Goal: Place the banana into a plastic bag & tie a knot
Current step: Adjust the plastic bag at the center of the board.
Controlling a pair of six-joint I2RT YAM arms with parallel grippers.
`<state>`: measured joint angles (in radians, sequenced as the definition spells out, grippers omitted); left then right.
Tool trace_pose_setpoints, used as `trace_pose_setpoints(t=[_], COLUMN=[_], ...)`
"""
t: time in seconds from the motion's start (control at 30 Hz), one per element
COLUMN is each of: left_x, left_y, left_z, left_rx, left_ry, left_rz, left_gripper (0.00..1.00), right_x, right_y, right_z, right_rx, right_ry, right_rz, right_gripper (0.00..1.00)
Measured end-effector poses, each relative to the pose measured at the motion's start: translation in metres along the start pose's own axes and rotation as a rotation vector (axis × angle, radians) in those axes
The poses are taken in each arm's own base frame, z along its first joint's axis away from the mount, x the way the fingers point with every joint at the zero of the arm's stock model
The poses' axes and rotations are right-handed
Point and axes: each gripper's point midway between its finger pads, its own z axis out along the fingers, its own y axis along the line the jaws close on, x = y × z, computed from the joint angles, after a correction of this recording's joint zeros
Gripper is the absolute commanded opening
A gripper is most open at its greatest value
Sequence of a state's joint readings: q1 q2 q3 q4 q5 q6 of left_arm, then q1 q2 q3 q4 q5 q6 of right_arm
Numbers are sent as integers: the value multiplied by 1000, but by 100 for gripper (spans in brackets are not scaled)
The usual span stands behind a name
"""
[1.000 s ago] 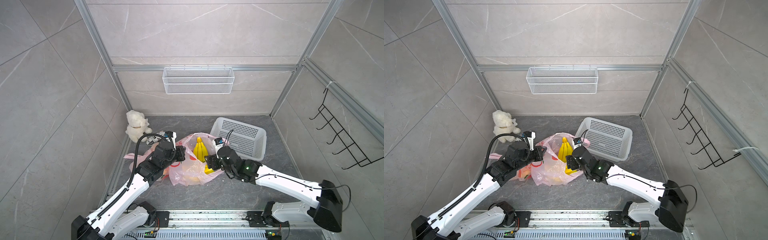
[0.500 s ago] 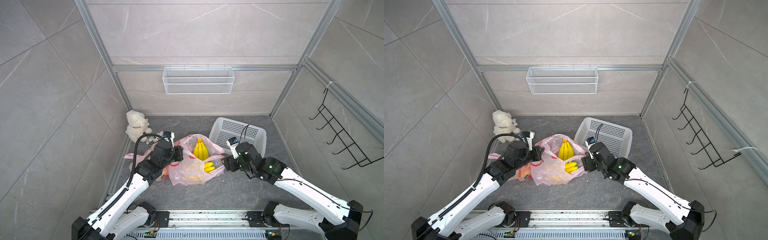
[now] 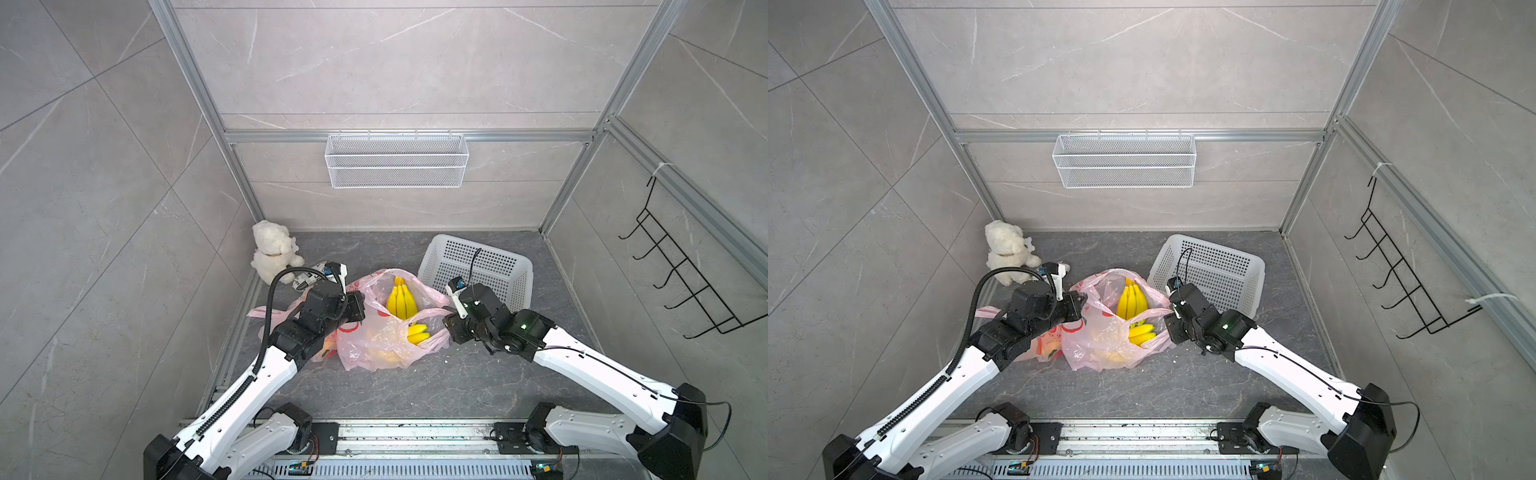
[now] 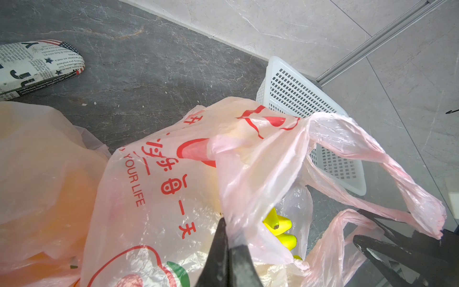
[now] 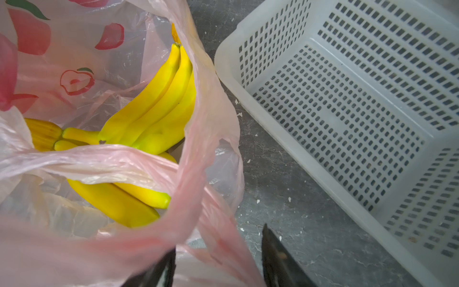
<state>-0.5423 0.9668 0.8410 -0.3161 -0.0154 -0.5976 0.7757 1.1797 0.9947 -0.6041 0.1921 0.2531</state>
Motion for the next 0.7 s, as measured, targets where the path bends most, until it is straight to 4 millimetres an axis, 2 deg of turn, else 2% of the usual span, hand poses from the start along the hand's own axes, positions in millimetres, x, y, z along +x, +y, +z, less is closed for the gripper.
trace_pose_setpoints(t=[0.2,0.4,0.53,0.7], left_x=[1,2,5,17], left_y=[-1,0,3,7], left_z=[0,1,8,43], left_rx=[4,8,-3,-47], left_ry=[3,10,30,134], left_rz=[0,-4,-6,-4], left_gripper=[0,0,0,0], right_x=[-3,-13,-26,-45], right_y=[0,-3,-9,-12], right_z=[10,3,-25,-76], right_rx=[15,24,18,-48], right_ry=[-4,-58,-160,-334], right_rz=[2,26,70,120], right_gripper=[28,7,0,0])
